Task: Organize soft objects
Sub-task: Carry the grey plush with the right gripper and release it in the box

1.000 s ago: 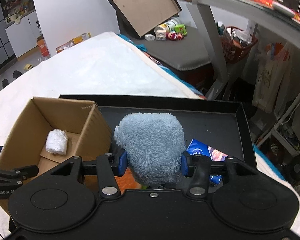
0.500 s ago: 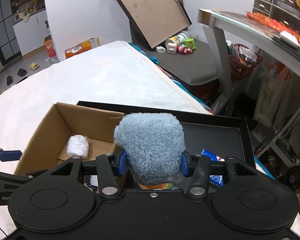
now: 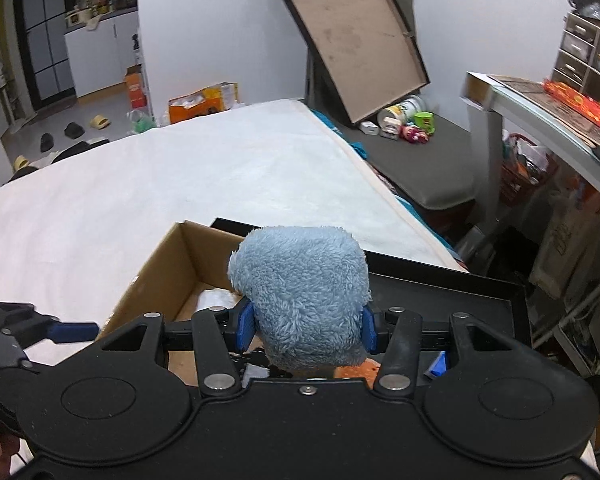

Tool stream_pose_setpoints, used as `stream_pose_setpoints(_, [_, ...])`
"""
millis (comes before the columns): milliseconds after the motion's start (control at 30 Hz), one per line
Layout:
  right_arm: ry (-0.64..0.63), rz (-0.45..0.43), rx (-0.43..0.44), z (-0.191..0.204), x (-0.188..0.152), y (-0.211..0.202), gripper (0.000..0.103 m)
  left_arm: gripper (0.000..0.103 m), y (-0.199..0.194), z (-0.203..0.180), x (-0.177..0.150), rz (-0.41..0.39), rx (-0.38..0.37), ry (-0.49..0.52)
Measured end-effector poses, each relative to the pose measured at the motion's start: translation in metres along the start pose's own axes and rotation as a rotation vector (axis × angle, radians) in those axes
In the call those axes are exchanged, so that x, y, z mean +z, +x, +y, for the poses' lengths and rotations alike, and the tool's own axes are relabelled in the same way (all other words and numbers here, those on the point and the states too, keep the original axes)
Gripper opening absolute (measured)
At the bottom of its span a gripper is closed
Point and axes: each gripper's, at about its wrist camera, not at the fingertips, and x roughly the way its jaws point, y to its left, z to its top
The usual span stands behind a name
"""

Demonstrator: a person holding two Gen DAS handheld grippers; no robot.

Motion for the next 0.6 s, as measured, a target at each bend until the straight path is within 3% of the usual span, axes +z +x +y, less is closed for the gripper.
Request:
stream_pose_setpoints(133, [-0.025,0.01,0.009,0.012,0.001,0.003,0.049,0.031,0.003,0.004,-0.003,0.016,-0.025,-0.003])
stream_pose_setpoints(333, [-0.054,0.037,0.025,0.027,0.001,0.011,0.049,0.015,0.009,0.011,-0.007,0.031,-0.04,-0.016])
stream_pose_setpoints(600, [-0.068,0.094,0.086,0.046,-0.002,0.025,0.049,0.014,0.015,0.016,-0.008,0.036,-0.055,-0.035])
